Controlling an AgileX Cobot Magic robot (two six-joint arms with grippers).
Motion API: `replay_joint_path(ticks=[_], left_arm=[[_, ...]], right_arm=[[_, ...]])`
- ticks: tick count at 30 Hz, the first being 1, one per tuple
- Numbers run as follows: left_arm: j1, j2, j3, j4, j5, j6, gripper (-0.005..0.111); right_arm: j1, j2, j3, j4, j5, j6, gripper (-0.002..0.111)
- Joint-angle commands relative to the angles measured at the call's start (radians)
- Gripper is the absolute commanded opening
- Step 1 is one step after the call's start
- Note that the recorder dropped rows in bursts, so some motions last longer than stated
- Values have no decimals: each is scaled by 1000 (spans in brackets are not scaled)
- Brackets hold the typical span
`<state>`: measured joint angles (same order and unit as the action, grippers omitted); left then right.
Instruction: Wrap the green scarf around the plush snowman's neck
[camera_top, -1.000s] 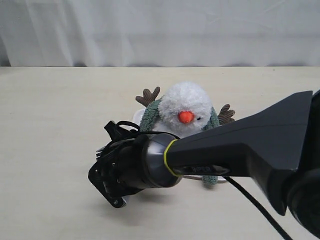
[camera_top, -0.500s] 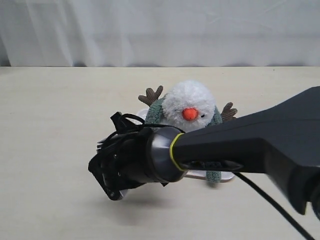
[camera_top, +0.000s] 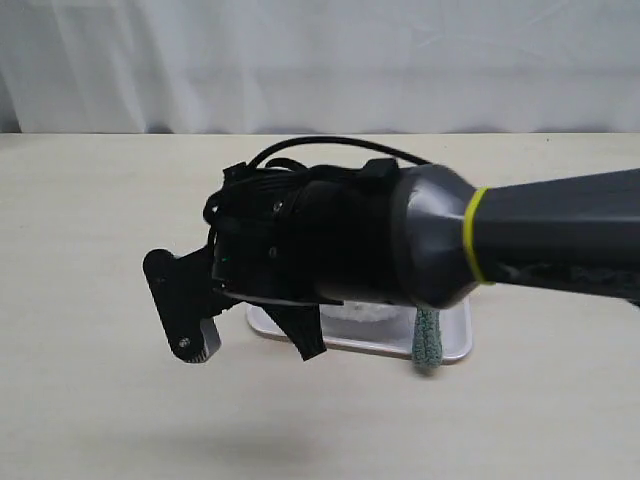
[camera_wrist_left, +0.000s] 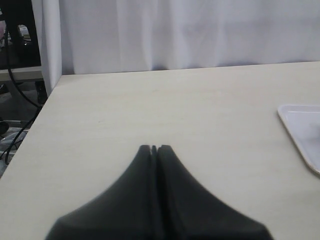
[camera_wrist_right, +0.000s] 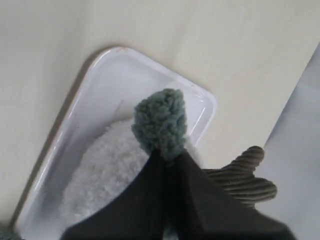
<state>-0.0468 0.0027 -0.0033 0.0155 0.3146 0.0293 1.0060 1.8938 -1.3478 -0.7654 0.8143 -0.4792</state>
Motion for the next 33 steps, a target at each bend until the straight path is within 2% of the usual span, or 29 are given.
replay_joint_path(ticks=[1,4,9,17,27,29,31,32,33], left_arm=[[-1,-3,3,-1,-10,-4,0],[-1,-3,3,-1,-10,-4,0],[-1,-3,3,-1,-10,-4,0],[-1,-3,3,-1,-10,-4,0],[-1,-3,3,-1,-10,-4,0],[-1,-3,3,-1,-10,-4,0],[-1,-3,3,-1,-10,-4,0],[-1,-3,3,-1,-10,-4,0],[-1,-3,3,-1,-10,-4,0]], right_arm=[[-3,-50,6,143,37,-66,4],[-3,-52,16,213,51,-94,4],[-6,-43,103,215,41,-130,4],[-6,-18,224,135,-140,-102,4],[-6,23,231,15,-140,44,4],[-6,23,231,17,-137,46,13],[-4,18,231,20,-133,57,32],[4,5,231,43,-133,69,47],[21,-9,231,54,-133,83,57]])
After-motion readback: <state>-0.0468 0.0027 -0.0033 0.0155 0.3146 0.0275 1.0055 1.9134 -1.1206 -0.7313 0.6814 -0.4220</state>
